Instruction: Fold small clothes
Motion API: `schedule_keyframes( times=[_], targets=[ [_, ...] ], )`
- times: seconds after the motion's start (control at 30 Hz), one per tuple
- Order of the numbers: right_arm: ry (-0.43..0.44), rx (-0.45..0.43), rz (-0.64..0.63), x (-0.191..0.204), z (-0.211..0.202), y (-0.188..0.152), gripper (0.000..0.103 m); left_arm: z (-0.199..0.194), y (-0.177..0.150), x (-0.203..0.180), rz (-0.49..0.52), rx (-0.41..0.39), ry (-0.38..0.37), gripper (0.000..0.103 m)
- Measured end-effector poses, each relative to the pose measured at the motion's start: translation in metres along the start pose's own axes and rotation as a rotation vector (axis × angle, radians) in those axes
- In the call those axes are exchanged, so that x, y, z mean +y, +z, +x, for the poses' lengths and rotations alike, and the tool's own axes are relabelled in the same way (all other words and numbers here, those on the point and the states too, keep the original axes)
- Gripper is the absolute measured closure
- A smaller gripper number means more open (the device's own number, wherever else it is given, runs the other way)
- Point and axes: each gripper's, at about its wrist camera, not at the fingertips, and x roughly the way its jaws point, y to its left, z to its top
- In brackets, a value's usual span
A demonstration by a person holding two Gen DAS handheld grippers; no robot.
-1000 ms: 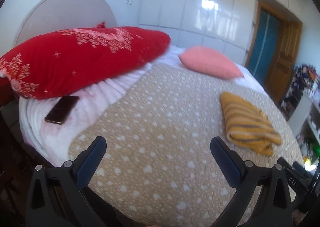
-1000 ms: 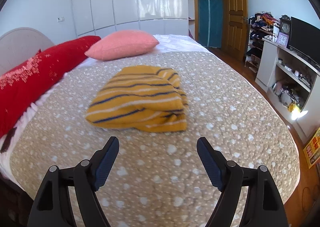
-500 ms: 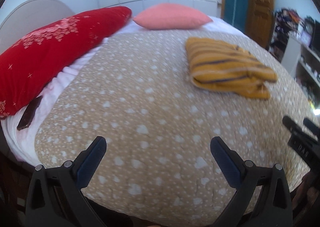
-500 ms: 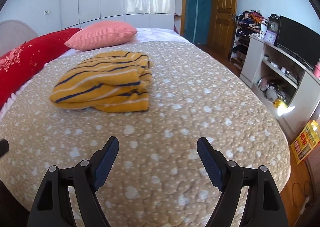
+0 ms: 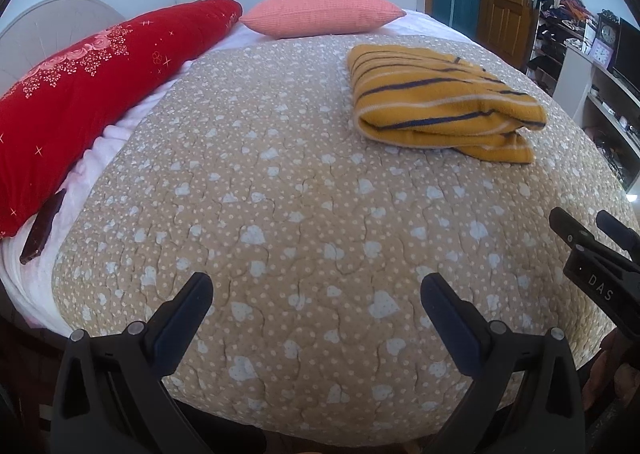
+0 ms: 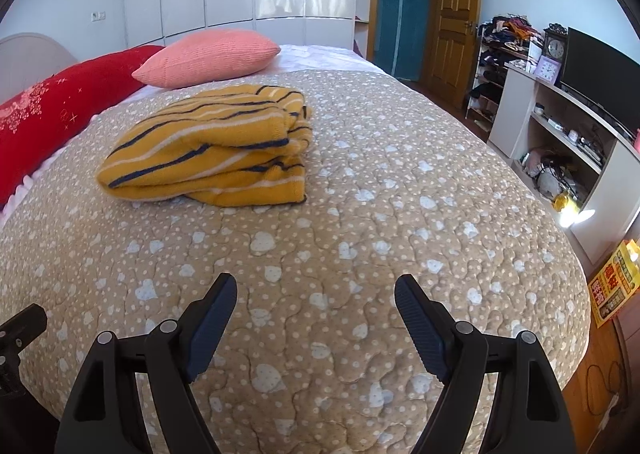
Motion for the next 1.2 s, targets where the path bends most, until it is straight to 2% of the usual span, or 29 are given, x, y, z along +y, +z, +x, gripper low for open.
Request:
schedule_keyframes(
  times=[0.77,1.2],
  targets=[
    [0.005,0.007,0.003,0.001,0.002,-0.002,0.018,0.007,-0.008,-0.018,0.060,0.026,-0.021,0.000],
    [0.011,0.019,0.008,-0.001,0.005,-0.004,0.017,0.015,-0.013,-0.022,0.059,0.065,-0.057,0.000]
  ],
)
